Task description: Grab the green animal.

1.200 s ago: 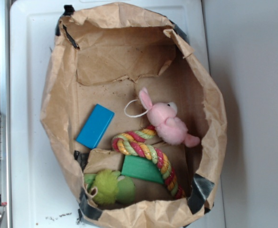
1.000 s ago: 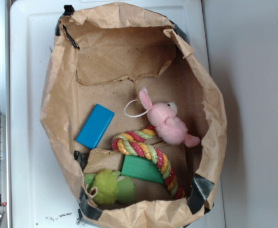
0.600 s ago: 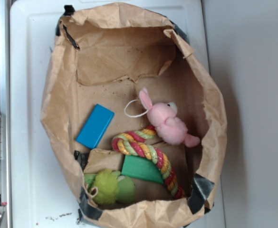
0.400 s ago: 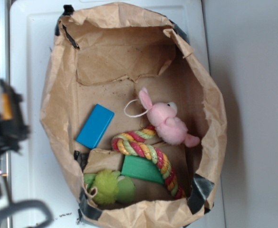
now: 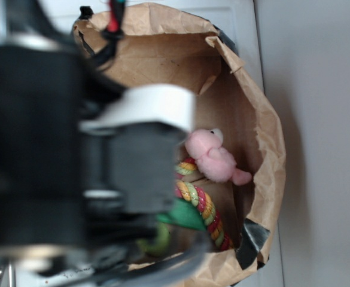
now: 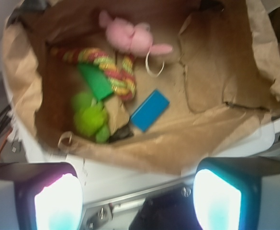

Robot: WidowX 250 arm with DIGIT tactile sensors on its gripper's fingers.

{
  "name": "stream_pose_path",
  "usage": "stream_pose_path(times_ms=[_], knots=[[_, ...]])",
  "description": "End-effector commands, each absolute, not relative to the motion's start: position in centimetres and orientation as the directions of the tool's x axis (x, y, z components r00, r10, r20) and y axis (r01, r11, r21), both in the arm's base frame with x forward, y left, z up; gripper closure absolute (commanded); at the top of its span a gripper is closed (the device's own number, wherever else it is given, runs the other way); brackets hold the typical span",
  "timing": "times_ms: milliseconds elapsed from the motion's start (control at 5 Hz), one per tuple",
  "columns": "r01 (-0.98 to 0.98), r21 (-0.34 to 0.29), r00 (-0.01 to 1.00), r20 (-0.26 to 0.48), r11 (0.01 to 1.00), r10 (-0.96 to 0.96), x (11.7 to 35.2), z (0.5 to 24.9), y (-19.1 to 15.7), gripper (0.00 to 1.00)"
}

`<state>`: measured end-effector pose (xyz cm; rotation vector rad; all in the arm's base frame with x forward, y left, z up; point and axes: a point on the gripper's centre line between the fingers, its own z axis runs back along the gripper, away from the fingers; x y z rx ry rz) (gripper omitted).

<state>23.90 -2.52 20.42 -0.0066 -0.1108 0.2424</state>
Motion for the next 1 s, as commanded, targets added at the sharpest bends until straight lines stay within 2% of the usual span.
stream_pose_path(times_ms=[0,200,400,600,800], knots=[[-0.272,0.014,0.953,0.142,0.962,0.267,28.0,18.0,-0.8,0.0],[-0.285,0.035,0.952,0.131,0.958,0.278,28.5,16.6,-0.3,0.0],[-0.316,0.012,0.94,0.142,0.949,0.311,28.3,15.0,0.1,0.0],[-0.348,-0.004,0.929,0.13,0.938,0.345,26.9,13.3,0.4,0.0],[-0.346,-0.05,0.934,0.073,0.937,0.349,24.8,11.9,-0.1,0.0]])
